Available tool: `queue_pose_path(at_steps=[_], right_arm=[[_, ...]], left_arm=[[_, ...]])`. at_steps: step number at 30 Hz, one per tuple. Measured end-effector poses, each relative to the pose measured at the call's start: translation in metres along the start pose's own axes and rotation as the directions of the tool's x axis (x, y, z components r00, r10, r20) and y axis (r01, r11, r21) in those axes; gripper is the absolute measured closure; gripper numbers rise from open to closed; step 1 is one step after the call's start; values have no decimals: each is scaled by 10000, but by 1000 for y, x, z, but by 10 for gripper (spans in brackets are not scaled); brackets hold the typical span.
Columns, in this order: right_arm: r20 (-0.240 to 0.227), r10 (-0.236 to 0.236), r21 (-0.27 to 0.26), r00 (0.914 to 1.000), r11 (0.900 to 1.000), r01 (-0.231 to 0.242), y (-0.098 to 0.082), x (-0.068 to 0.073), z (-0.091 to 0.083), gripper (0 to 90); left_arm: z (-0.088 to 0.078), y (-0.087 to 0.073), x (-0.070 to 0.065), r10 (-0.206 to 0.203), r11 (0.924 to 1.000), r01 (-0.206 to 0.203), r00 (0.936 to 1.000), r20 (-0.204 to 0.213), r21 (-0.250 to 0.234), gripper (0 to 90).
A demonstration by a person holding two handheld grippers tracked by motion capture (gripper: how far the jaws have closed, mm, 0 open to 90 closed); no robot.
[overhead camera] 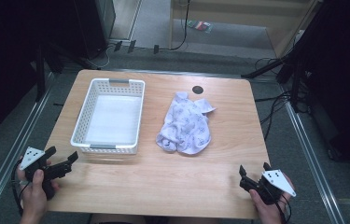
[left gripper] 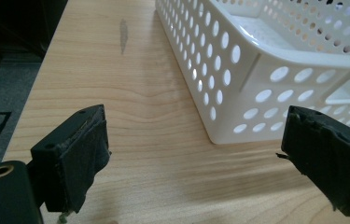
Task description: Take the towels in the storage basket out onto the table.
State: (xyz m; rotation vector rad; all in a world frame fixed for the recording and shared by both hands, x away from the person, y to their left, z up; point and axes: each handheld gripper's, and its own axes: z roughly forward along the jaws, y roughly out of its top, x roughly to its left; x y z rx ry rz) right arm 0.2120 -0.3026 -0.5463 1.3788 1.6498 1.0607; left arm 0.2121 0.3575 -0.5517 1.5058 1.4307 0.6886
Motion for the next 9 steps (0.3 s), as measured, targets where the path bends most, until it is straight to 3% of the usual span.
queue_pose_path(at_steps=[3,9], right_arm=[[4,2,-13,10000,10000,-2,0,0,0,126],[-15,-13,0,10000,10000,13,0,0,0,126]], left_arm=[[-3,-1,2,-257,9996,254,9994,-234,-149,81],[-9,1,-2,-147,9999,144,9991,-404,-63,142]])
